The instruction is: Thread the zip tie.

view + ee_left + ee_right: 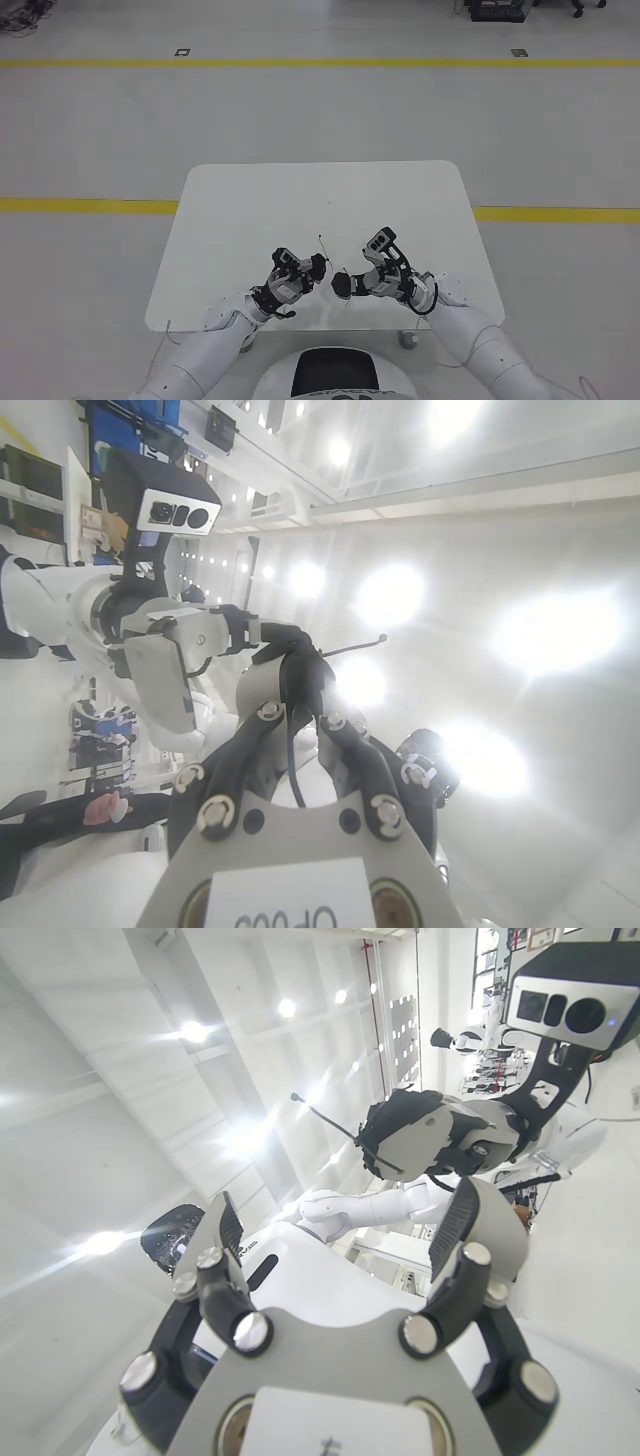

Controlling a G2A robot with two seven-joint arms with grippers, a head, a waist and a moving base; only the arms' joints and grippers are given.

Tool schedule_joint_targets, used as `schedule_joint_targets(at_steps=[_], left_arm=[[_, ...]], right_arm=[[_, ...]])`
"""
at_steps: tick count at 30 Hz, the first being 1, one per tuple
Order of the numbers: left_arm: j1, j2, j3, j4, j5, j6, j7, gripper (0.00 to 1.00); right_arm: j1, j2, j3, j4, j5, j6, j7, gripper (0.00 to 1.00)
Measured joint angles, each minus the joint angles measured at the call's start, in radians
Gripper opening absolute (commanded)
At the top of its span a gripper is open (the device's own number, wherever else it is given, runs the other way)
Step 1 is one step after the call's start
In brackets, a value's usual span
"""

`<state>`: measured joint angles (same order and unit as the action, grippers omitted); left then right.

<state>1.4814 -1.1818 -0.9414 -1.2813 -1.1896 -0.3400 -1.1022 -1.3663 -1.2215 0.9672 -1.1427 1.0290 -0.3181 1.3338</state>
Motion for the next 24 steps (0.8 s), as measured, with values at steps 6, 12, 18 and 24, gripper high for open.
schedule_joint_targets(at_steps=[6,12,18,24], left_arm=[[-0.002,-0.010,-0.010,0.005,-0.021,0.000,-0.018,0.00],[0.004,-0.011,-0.007,-0.016,-0.013,0.008,0.021,0.00],[0.012,-0.015,-0.007,-0.020,-0.037,0.016,0.006,0.00],[0.010,-0.019,-0.001,-0.013,-0.057,0.040,-0.019,0.00]], right_arm=[[0.001,-0.001,0.000,0.001,0.000,-0.001,0.003,1.00],[-0.020,0.000,0.016,-0.039,-0.004,-0.022,-0.027,1.00],[-0.036,0.000,0.034,-0.056,-0.001,-0.020,-0.013,0.87],[-0.037,-0.003,0.035,-0.054,-0.006,-0.017,-0.013,0.50]])
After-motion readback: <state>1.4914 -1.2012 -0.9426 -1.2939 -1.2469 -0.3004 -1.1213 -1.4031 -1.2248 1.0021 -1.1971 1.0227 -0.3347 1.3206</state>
